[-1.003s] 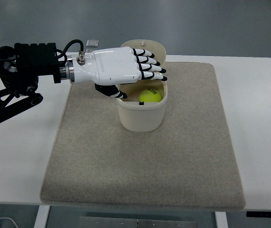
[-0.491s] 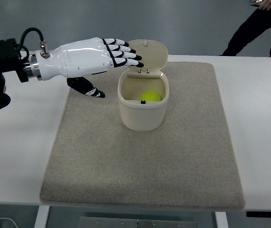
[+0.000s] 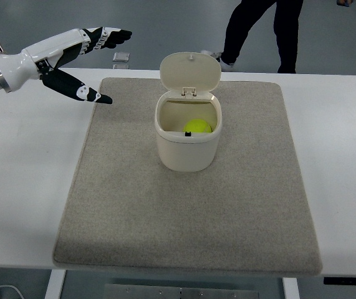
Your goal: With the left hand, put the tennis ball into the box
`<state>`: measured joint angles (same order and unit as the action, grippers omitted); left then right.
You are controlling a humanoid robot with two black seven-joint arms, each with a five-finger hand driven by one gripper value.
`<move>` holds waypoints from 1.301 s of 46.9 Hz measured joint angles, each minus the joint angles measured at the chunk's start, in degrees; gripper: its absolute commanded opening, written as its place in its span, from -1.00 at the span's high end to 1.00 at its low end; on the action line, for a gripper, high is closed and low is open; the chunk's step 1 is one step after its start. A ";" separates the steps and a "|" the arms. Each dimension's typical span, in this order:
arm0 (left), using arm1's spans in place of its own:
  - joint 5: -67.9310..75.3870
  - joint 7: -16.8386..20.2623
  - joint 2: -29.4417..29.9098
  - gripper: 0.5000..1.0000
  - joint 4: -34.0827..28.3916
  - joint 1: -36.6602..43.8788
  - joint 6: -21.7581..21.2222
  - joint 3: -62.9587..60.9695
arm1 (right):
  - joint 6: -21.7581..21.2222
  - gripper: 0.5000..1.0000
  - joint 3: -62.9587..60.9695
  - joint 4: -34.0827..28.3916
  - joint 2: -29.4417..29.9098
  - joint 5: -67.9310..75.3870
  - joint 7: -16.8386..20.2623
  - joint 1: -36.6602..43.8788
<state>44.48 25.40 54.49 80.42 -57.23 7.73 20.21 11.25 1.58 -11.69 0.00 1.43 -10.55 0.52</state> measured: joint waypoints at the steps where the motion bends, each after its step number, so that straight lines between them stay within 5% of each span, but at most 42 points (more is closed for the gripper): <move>1: -1.57 0.00 -0.09 -0.97 -0.57 0.29 0.30 0.00 | 0.00 -0.75 0.00 0.00 0.00 0.00 0.00 0.00; 13: -20.30 -0.04 -0.48 -0.97 -3.07 4.72 2.70 0.11 | 0.00 -0.75 0.00 0.00 0.00 0.00 0.00 0.00; 28: -38.07 -1.77 -5.92 -0.98 -14.67 5.48 9.72 0.19 | 0.00 -0.75 0.00 0.00 0.00 -0.02 0.00 0.01; 44: -53.76 -11.65 -7.41 -0.98 -18.81 7.39 14.26 0.54 | 0.00 -0.75 0.00 0.00 0.00 -0.01 0.00 0.01; 61: -63.01 -16.93 -8.61 -0.98 -18.76 7.34 14.28 0.79 | -0.03 -0.75 -0.40 -0.05 0.00 0.34 0.00 0.01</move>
<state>-18.53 8.47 45.88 61.67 -49.88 22.01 21.00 11.22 1.19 -11.74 0.00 1.77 -10.55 0.53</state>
